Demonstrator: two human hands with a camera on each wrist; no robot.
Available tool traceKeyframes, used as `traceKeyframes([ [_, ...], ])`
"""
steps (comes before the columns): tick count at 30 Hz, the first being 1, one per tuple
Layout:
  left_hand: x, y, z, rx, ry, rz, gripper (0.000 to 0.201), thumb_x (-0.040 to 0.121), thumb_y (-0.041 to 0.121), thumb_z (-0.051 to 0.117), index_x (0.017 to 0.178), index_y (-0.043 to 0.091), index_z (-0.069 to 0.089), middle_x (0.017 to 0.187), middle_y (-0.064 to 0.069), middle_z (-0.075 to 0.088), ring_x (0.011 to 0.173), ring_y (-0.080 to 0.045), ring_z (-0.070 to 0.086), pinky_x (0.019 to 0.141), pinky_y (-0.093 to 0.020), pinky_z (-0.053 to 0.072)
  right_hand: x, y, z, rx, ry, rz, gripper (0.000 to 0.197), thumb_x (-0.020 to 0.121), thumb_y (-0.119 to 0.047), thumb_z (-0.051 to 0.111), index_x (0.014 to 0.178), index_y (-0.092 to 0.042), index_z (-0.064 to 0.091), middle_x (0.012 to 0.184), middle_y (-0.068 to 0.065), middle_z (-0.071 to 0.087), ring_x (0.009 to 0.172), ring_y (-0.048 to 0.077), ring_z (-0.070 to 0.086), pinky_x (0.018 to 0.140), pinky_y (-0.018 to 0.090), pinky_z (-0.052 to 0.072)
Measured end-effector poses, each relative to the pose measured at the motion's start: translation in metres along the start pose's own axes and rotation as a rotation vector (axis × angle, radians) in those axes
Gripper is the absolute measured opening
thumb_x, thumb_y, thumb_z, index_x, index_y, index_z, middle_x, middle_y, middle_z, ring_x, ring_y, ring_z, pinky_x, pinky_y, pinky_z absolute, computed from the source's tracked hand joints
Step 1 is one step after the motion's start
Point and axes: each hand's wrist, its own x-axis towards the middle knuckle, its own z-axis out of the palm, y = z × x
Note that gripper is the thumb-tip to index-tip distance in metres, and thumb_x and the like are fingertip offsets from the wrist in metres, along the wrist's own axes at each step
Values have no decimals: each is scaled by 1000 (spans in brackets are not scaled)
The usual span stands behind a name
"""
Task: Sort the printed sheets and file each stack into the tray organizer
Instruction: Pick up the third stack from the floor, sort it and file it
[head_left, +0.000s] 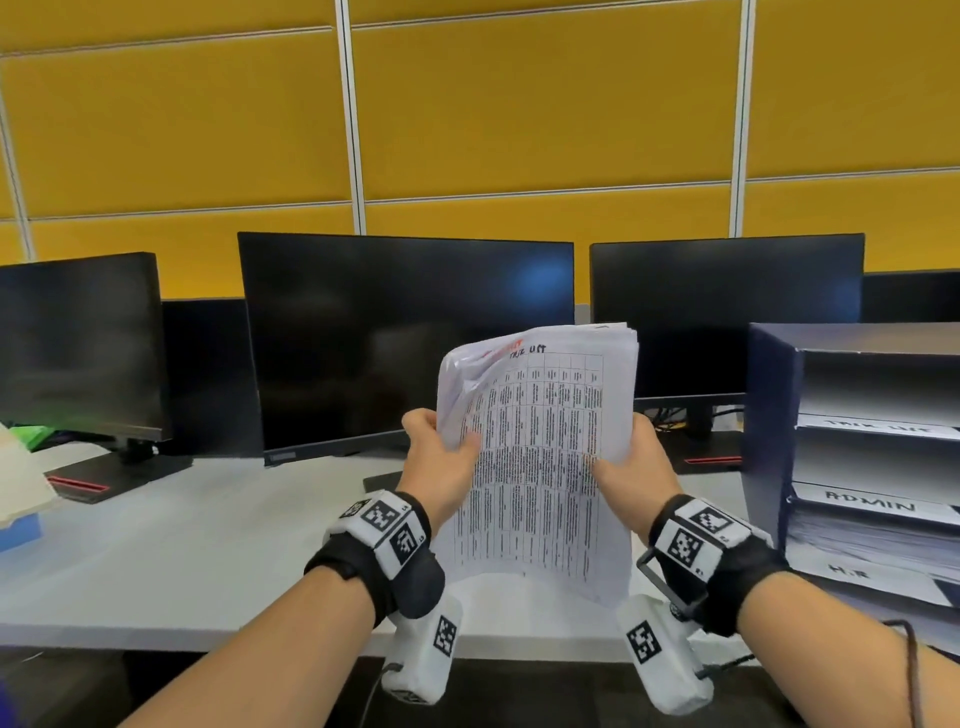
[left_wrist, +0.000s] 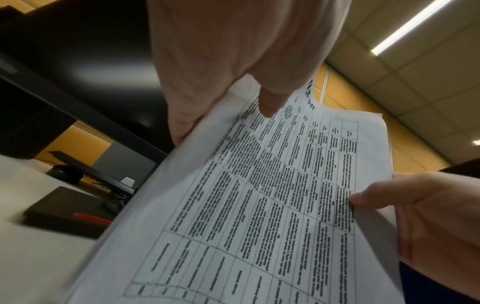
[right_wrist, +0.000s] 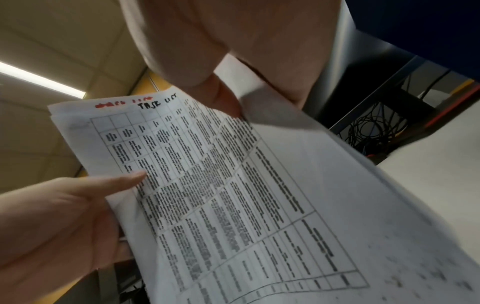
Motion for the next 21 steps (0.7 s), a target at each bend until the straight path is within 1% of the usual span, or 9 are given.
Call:
traceKeyframes([
  [2, 2, 2, -2, -25, 74, 71, 38, 95, 26, 57, 113, 24, 24, 108, -7, 56, 93, -23, 65, 74, -36, 58, 0, 2, 0, -4, -1, 9, 48, 85, 1, 57, 128, -14, 41, 111, 1, 56, 101, 18, 55, 73, 22, 44],
  [4, 2, 7, -4, -52, 168, 198, 40, 92, 24, 61, 109, 24, 25, 104, -5, 58, 92, -19, 65, 78, -38, 58, 0, 2, 1, -9, 2, 4, 48, 85, 3, 56, 128, -12, 41, 109, 2, 55, 98, 17, 53, 70, 20, 42],
  [6, 3, 11, -7, -54, 249, 294, 39, 91, 23, 63, 105, 24, 26, 100, -6, 58, 89, -18, 66, 74, -36, 59, 1, 1, 1, -21, 3, -4, 48, 85, 2, 57, 128, -12, 40, 108, 2, 55, 96, 17, 53, 70, 19, 41],
  [8, 5, 14, -11, -62, 317, 352, 35, 90, 22, 64, 102, 25, 31, 100, -5, 59, 88, -15, 66, 71, -32, 59, 1, 1, 0, -32, -5, -4, 49, 85, 1, 58, 128, -12, 40, 109, 2, 55, 97, 16, 53, 73, 22, 41],
  [11, 8, 14, -17, 8, 401, 445, 29, 87, 22, 69, 99, 26, 42, 108, 3, 55, 97, -9, 58, 77, -26, 53, 2, 2, -2, -42, -20, 4, 51, 85, 1, 58, 130, -11, 39, 112, 3, 55, 100, 18, 53, 80, 28, 43],
  [13, 7, 15, -20, 78, 418, 486, 27, 85, 22, 71, 98, 28, 47, 110, 8, 51, 95, -6, 53, 75, -15, 45, 4, 3, -2, -48, -31, 13, 52, 85, 2, 57, 131, -11, 38, 114, 4, 55, 102, 18, 53, 81, 29, 43],
  [15, 6, 16, -23, 109, 408, 512, 28, 84, 22, 72, 101, 29, 50, 110, 10, 49, 92, -4, 52, 71, -9, 40, 6, 5, -2, -51, -41, 21, 53, 85, 3, 57, 132, -12, 38, 116, 4, 55, 104, 19, 54, 82, 30, 44],
  [18, 6, 16, -26, 118, 371, 524, 33, 83, 23, 73, 107, 32, 51, 110, 12, 51, 92, -3, 53, 71, -8, 39, 8, 8, -3, -53, -36, 21, 53, 85, 4, 56, 132, -12, 39, 117, 5, 57, 107, 22, 55, 84, 32, 45],
  [21, 8, 14, -28, 93, 355, 536, 32, 85, 24, 71, 111, 34, 55, 111, 12, 53, 94, -3, 54, 74, -12, 45, 9, 10, -3, -46, -36, 23, 52, 85, 5, 56, 131, -12, 39, 116, 6, 58, 107, 23, 56, 84, 34, 47],
])
